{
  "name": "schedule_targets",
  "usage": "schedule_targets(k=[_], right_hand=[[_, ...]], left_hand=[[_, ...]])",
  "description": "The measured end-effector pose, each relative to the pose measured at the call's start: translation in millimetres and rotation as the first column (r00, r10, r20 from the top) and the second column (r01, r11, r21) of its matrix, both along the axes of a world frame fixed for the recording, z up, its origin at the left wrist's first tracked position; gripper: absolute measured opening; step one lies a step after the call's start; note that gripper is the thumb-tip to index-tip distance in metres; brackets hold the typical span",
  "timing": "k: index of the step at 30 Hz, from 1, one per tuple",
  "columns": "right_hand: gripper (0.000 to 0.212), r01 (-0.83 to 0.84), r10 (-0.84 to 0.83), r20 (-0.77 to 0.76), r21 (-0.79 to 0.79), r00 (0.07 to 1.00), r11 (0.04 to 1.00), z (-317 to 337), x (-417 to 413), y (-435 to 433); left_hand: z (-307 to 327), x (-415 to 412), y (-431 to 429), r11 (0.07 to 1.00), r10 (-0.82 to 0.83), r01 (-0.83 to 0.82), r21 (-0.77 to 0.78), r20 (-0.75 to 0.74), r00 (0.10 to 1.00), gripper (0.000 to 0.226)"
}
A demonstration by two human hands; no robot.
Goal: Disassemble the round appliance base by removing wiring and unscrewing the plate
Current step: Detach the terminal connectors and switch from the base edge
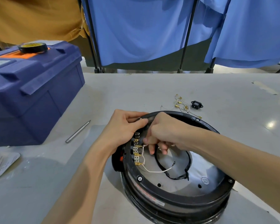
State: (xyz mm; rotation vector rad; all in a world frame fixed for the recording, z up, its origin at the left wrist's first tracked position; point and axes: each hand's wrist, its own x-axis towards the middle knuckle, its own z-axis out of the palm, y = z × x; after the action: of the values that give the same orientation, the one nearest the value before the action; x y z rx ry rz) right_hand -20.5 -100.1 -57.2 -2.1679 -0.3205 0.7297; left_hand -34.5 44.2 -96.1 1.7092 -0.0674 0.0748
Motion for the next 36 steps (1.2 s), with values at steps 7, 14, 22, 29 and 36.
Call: schedule_targets(k=[7, 14, 22, 29, 36], right_hand=[[0.007, -0.148, 0.185, 0.502, -0.113, 0.845, 0.983, 11, -13, -6], [0.012, -0.229, 0.281, 0.271, -0.208, 0.921, 0.951, 14, -11, 2], [0.022, -0.191, 0.184, -0.153, -0.032, 0.971, 0.981, 15, -1, 6], [0.026, -0.081, 0.081, -0.243, 0.01, 0.967, 0.997, 8, -7, 8], [0.025, 0.031, -0.039, -0.117, -0.07, 0.992, 0.997, -2, -13, 16]], left_hand=[[3, -2, -1, 1.0, 0.015, -0.016, 0.025, 0.027, 1.0, 0.022], [3, -3, 0, 0.999, 0.015, -0.016, 0.033, 0.025, 1.0, 0.024], [4, -2, -1, 1.0, 0.007, -0.008, 0.022, 0.02, 1.0, 0.022], [3, -1, -1, 0.999, 0.034, -0.034, 0.022, 0.016, 0.999, 0.02], [0, 1, 1, 0.999, 0.03, -0.031, 0.028, 0.023, 0.999, 0.019]])
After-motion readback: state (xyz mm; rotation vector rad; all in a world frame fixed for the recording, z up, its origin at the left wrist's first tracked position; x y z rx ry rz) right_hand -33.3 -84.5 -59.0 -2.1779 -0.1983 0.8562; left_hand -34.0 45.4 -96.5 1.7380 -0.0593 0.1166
